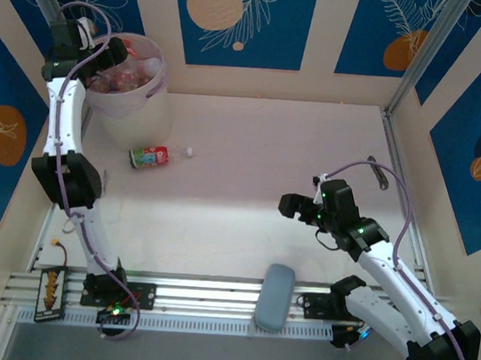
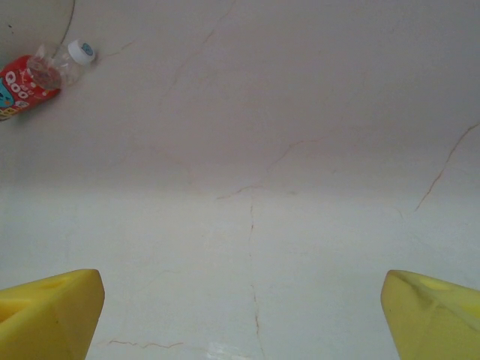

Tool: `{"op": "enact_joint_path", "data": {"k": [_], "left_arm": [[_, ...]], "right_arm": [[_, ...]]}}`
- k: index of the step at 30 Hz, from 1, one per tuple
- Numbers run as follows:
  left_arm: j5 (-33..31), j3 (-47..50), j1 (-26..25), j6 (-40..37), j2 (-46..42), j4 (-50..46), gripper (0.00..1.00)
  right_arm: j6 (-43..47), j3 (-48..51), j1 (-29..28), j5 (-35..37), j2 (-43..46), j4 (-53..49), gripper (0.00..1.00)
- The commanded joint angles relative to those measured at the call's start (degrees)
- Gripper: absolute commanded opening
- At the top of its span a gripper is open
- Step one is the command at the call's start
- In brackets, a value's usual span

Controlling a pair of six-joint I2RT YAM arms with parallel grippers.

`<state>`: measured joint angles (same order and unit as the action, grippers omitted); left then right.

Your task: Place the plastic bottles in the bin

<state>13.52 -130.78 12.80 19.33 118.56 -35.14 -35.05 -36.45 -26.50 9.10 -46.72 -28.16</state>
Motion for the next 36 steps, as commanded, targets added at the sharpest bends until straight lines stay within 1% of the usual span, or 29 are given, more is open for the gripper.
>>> {"op": "enact_joint_path", "data": {"k": [1,4,6,9,13,18,22,23,27,29,32,36], "left_arm": [[2.2,-1.5,0.5,-0.2,-2.0,0.4,0.82],[4.3,0.1,-0.2,0.2,-2.3,0.8,0.70],[4.5,2.2,-1.1,-0.3,-3.2,1.4,0.62],[4.3,5.8,-2.2,-0.9,-4.5,2.7,0.57],[3.6,9.8,-3.7,-1.7,-4.8,3.3,0.57],[2.7,12.6,-4.0,-1.3,-4.5,4.1,0.56],[2.6,11.6,-3.8,-1.3,-4.3,3.9,0.56],[2.6,11.2,-3.8,-1.2,-4.5,4.0,0.58],[3.1,6.9,-3.9,-1.6,-5.4,2.6,0.70],[3.5,5.7,-3.9,-2.0,-6.6,2.8,0.72],[4.6,7.8,-3.8,-2.5,-10.4,6.4,0.74],[4.2,10.3,-3.9,-4.6,-15.7,8.4,0.79]], "right_arm": [[-0.6,0.7,0.2,0.4,-0.3,0.7,0.95],[-0.6,0.6,0.2,0.2,-1.1,1.2,0.95],[-0.5,0.6,0.1,0.3,-1.1,1.2,0.95],[-0.5,0.6,0.1,0.4,-0.8,1.1,0.95],[-0.6,0.6,0.1,0.4,-0.6,1.0,0.95],[-0.5,0.3,0.0,0.7,-0.2,0.3,0.95],[-0.5,0.0,-0.1,0.9,-0.1,0.2,0.95],[-0.5,0.1,-0.1,0.9,-0.1,0.3,0.95],[-0.3,0.1,0.0,0.9,-0.2,0.6,0.95],[-0.3,0.4,0.0,0.8,-0.3,1.0,0.95],[-0.3,0.2,0.0,0.0,-0.5,1.3,0.95],[0.3,0.1,0.1,0.3,-0.5,1.6,0.95]]}}
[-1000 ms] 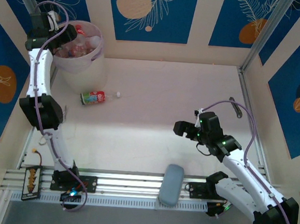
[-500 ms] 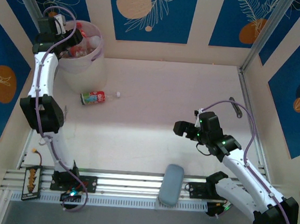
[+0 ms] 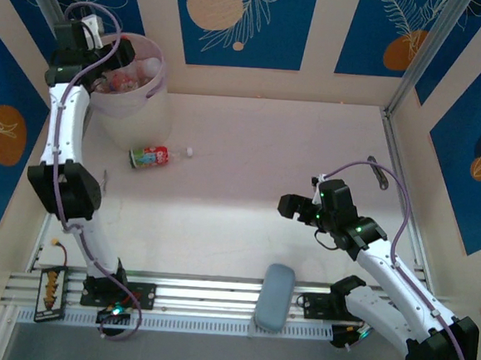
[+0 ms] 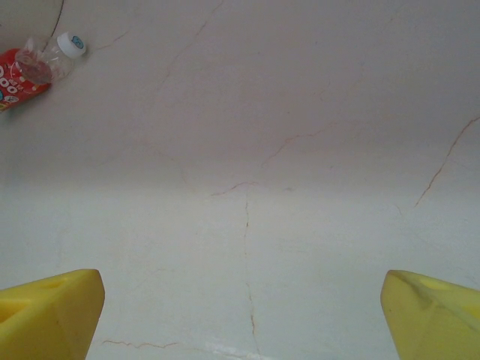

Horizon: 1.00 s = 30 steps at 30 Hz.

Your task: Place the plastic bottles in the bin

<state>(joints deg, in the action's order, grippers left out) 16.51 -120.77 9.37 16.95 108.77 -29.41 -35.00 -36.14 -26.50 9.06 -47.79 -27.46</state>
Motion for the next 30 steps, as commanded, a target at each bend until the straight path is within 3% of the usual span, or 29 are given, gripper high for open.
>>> {"op": "enact_joint_path", "data": {"k": [1,8,16,19,21,24,30], "left_arm": [[1.1,0.6,-0.4,-2.5,-7.1,2.4,0.80],[-0.9,7.0,-1.3,-4.5,-17.8,0.2,0.81],[-4.7,33.2,-4.4,-2.2,-38.8,3.9,0.80],[-1.5,41.3,-6.5,2.1,-45.8,2.0,0.80],[-2.1,45.7,-10.8,2.3,-50.2,1.2,0.80],[-7.8,47.2,-18.8,-0.8,-53.6,-4.6,0.80],[-14.8,53.6,-29.3,-6.1,-54.0,-11.5,0.80]], "right_arm": [[0.5,-0.4,0.2,0.3,0.5,1.1,0.95],[1.2,-1.6,0.7,0.0,-2.0,4.4,0.95],[2.1,-3.3,1.5,-0.1,-2.8,5.8,0.95],[2.1,-3.9,1.6,0.3,-3.1,4.8,0.95],[1.6,-3.6,1.7,0.9,-2.7,4.8,0.95],[0.5,-1.8,1.8,1.2,-2.1,6.3,0.95],[0.7,-0.8,2.7,-0.5,-3.7,8.3,0.95]]}}
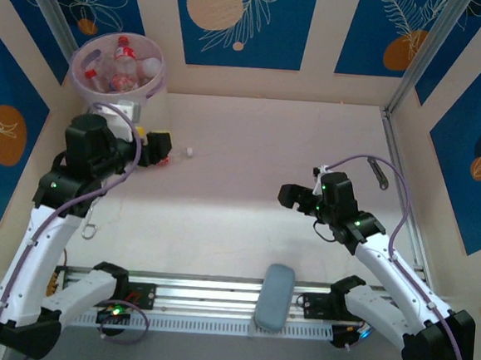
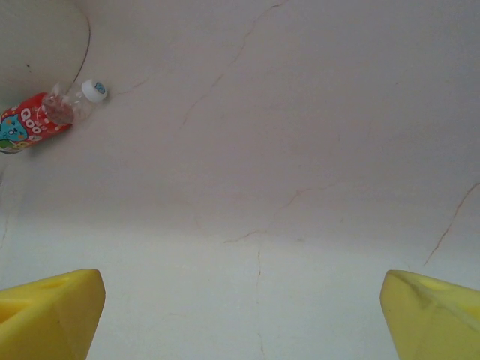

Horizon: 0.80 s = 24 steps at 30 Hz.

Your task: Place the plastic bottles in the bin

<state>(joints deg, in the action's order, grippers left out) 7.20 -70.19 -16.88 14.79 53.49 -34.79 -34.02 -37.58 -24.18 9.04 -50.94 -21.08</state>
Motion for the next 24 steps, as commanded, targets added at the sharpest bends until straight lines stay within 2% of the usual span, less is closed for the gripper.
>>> {"op": "enact_joint_path", "data": {"k": [1,4,10,14,17,24], "left_arm": [[-6.8,4.0,-4.2,-5.2,2.6,-7.2,0.80],[-10.3,6.6,-5.9,-8.3,8.4,-8.4,0.83],[-12.3,8.7,-5.3,-15.2,20.2,0.7,0.84],[-13.6,4.0,-1.3,-20.8,31.7,3.5,0.83],[-10.2,0.2,3.4,-22.1,39.3,4.5,0.81],[-15.3,-7.1,4.0,-25.4,48.4,5.1,0.88]], "right_arm": [[-0.2,0.7,0.4,-0.7,-0.8,2.2,0.95],[-0.4,1.0,0.4,-1.5,-0.9,3.0,0.95],[-2.2,2.9,0.5,-2.2,-0.1,4.3,0.95],[-1.7,3.2,0.7,-2.5,0.5,3.9,0.95],[-0.6,2.8,1.0,-2.0,1.5,1.7,0.95],[-1.1,5.2,2.9,-3.0,4.8,0.5,0.95]]}}
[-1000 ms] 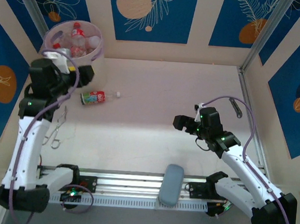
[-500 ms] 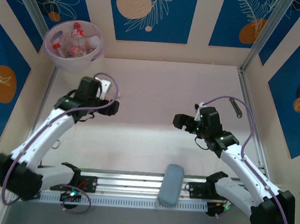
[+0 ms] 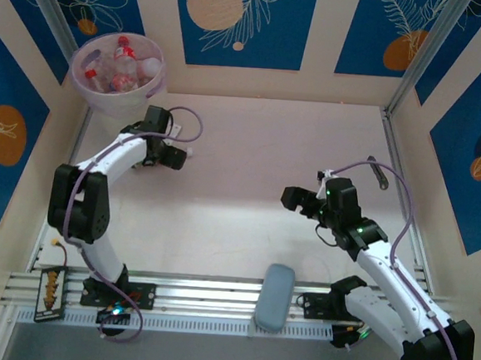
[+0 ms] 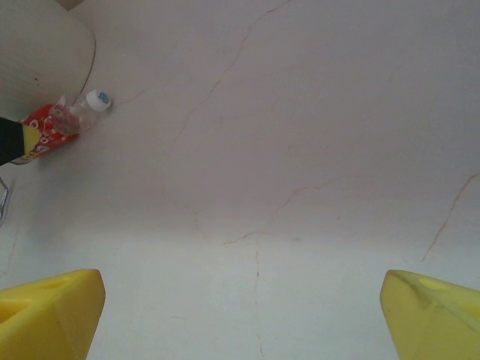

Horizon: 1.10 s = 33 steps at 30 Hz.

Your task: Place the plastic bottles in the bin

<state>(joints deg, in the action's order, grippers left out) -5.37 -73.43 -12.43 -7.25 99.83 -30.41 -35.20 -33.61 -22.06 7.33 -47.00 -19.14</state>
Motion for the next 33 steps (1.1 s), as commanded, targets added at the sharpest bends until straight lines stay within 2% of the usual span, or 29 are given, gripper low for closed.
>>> {"op": "enact_joint_path", "data": {"k": [1,9,17,23,29,33], "left_arm": [[-3.9,-4.9,-0.4,-3.9,3.1,0.2,0.89],[-8.5,-7.4,-0.4,-6.0,9.1,-0.3,0.93],[-4.5,-8.6,-0.1,-2.0,13.8,-3.7,0.90],[0.7,-4.4,-3.4,4.0,9.6,-6.7,0.89],[-0.9,1.5,-5.2,9.3,4.8,-5.6,0.89],[-2.2,3.3,-4.8,10.8,5.7,-3.5,0.88]], "right_arm": [[0.3,1.3,0.9,-1.5,1.0,-1.7,0.95],[1.0,2.1,2.4,-2.6,1.7,-2.2,0.95],[1.3,1.7,2.6,-1.5,5.1,-4.8,0.95],[0.9,2.9,3.3,-1.6,5.9,-4.9,0.95],[1.6,2.5,3.5,-2.1,4.9,-4.5,0.95],[1.6,2.6,3.9,-2.6,4.5,-4.0,0.95]]}}
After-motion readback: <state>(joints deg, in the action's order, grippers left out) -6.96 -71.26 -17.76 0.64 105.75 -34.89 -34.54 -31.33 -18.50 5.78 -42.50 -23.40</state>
